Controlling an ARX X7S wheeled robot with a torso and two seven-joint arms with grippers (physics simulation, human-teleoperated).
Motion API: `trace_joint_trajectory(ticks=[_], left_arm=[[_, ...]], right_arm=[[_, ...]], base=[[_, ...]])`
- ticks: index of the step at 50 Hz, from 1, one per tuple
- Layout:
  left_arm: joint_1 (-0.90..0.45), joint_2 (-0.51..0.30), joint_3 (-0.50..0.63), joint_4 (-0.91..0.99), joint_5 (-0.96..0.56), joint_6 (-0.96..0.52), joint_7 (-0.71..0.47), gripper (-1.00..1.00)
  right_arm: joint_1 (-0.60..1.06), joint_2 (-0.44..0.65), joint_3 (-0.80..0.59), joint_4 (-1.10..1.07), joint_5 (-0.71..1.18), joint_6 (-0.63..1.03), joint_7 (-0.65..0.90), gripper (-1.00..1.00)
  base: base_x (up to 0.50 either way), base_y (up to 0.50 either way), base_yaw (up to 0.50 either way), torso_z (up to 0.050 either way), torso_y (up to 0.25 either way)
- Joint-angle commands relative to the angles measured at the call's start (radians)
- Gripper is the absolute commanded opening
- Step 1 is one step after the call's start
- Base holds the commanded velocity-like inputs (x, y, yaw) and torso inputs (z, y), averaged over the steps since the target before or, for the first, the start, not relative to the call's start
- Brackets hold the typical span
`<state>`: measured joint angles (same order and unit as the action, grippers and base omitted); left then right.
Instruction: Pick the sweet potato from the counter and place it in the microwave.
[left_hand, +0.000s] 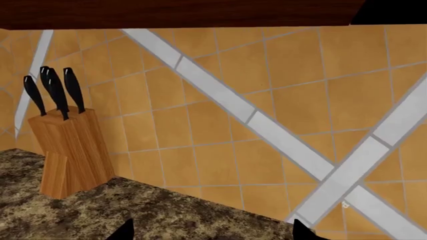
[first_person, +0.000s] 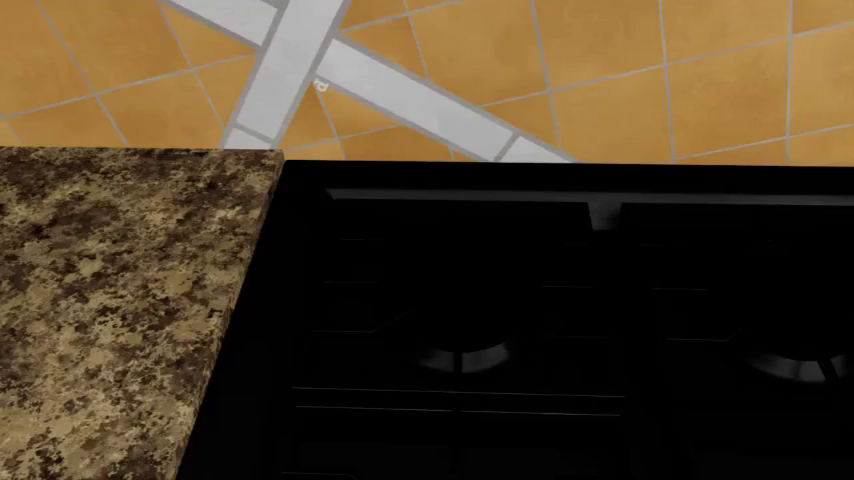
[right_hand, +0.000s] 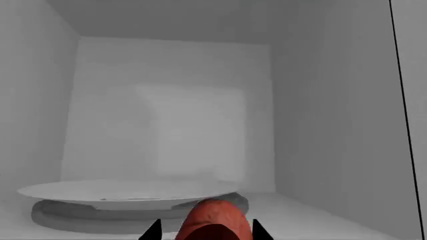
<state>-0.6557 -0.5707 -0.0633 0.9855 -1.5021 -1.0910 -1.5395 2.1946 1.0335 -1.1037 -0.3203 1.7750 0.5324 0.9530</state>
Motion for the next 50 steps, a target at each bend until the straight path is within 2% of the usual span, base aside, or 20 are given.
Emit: trace_joint_trajectory(ticks=[1, 15, 19, 26, 32, 40, 45, 50], left_arm=[[0.009, 0.007, 0.001, 0.001, 0.018, 0.001, 0.012, 1.00], [0.009, 0.014, 0.014, -0.005, 0.044, -0.004, 0.024, 1.00], [0.002, 0.013, 0.015, -0.007, 0.032, -0.002, 0.018, 1.00], [-0.008, 0.013, 0.018, -0.010, 0.031, -0.001, 0.020, 1.00], [-0.015, 0.011, 0.015, -0.006, 0.023, 0.005, 0.020, 1.00], [0.002, 0.018, 0.018, -0.010, 0.056, 0.006, 0.042, 1.00], [0.012, 0.020, 0.016, -0.010, 0.068, 0.010, 0.050, 1.00], [0.025, 0.024, 0.016, -0.009, 0.085, 0.014, 0.062, 1.00]], right_arm=[[0.065, -0.082, 0.018, 0.114, -0.044, 0.069, -0.038, -1.00], [0.149, -0.235, 0.048, 0.348, -0.112, 0.170, -0.132, -1.00], [0.156, -0.300, 0.100, 0.428, -0.156, 0.227, -0.165, -1.00], [0.152, -0.350, 0.160, 0.483, -0.195, 0.272, -0.191, -1.00], [0.158, -0.473, 0.279, 0.667, -0.322, 0.387, -0.311, -1.00], [0.161, -0.653, 0.545, 0.816, -0.760, 0.566, -0.502, -1.00], [0.161, -0.795, 0.754, 0.884, -1.185, 0.664, -0.725, -1.00], [0.161, -0.880, 0.858, 0.954, -1.466, 0.681, -0.910, -1.00]], base=[[0.00, 0.00, 0.00, 0.000, 0.000], [0.00, 0.00, 0.00, 0.000, 0.000], [0.00, 0.00, 0.00, 0.000, 0.000], [0.00, 0.00, 0.00, 0.000, 0.000], [0.00, 0.00, 0.00, 0.000, 0.000], [0.00, 0.00, 0.00, 0.000, 0.000], [0.00, 0.00, 0.00, 0.000, 0.000], [0.00, 0.00, 0.00, 0.000, 0.000]])
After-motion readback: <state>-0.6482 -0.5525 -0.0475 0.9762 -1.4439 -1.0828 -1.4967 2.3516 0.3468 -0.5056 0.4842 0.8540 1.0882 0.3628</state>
